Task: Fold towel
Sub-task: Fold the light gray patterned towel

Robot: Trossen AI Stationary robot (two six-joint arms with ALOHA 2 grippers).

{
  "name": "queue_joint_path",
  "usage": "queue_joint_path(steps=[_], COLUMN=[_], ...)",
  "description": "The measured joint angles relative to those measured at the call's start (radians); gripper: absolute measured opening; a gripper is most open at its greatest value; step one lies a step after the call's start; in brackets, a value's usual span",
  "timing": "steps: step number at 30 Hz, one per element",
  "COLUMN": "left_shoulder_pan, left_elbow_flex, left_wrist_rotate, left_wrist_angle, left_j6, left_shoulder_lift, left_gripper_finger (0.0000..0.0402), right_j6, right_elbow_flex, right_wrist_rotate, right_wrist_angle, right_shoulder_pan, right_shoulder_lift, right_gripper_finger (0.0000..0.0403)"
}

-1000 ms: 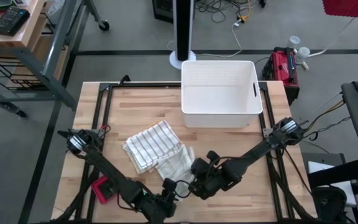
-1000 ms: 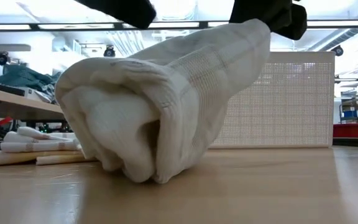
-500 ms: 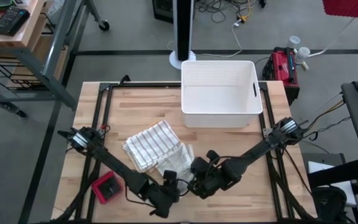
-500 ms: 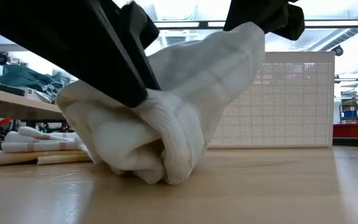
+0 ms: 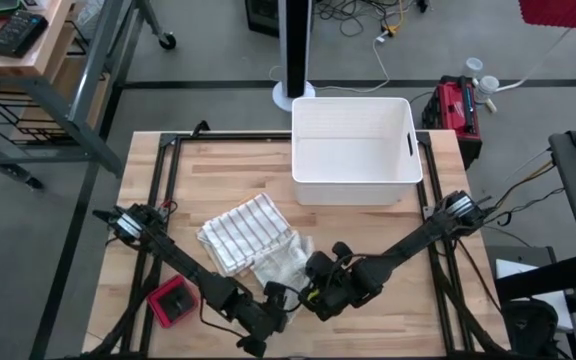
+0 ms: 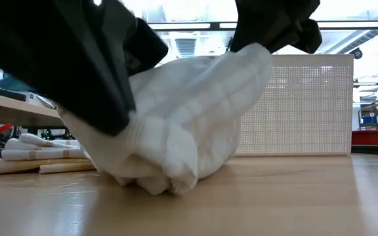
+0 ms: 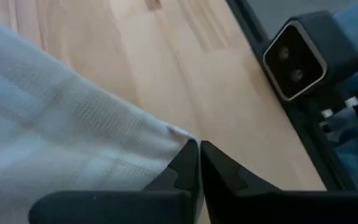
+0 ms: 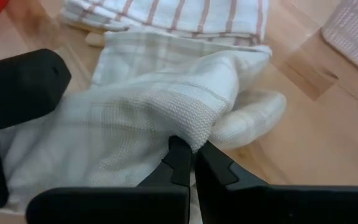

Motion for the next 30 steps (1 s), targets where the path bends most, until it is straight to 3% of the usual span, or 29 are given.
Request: queue_joint_path(steps=[10, 19, 23, 30], left_shoulder_pan=[-0.028, -0.062, -0.065, -0.09], left_elbow_flex=[-0.012, -0.001, 0.021, 0.021], left_wrist_rotate=[0.049, -0.108, -0.119, -0.128], left_wrist_angle=[-0.043, -0.14, -0.208, -0.22], left_j6=[-0.024, -0.094, -0.069, -0.055], left_shoulder_lift=[0.018, -0.024, -0.027, -0.03], left_gripper_finger=[0.0001, 0.0001, 0.0001, 0.0001], right_j6=[0.022, 0.022, 0.022, 0.048], right_elbow_flex=[0.0, -0.002, -0.004, -0.004], right_wrist_rotate=[0.055, -0.117, -0.147, -0.164], right_wrist_angle=[0.024, 0.006, 0.003, -0.043], right_shoulder_pan=[0.002, 0.018, 0.053, 0.106], right_shoulder_lift=[0.007, 0.007, 0.007, -0.003], right_gripper_finger=[0.0, 0.0, 0.0002, 0.005])
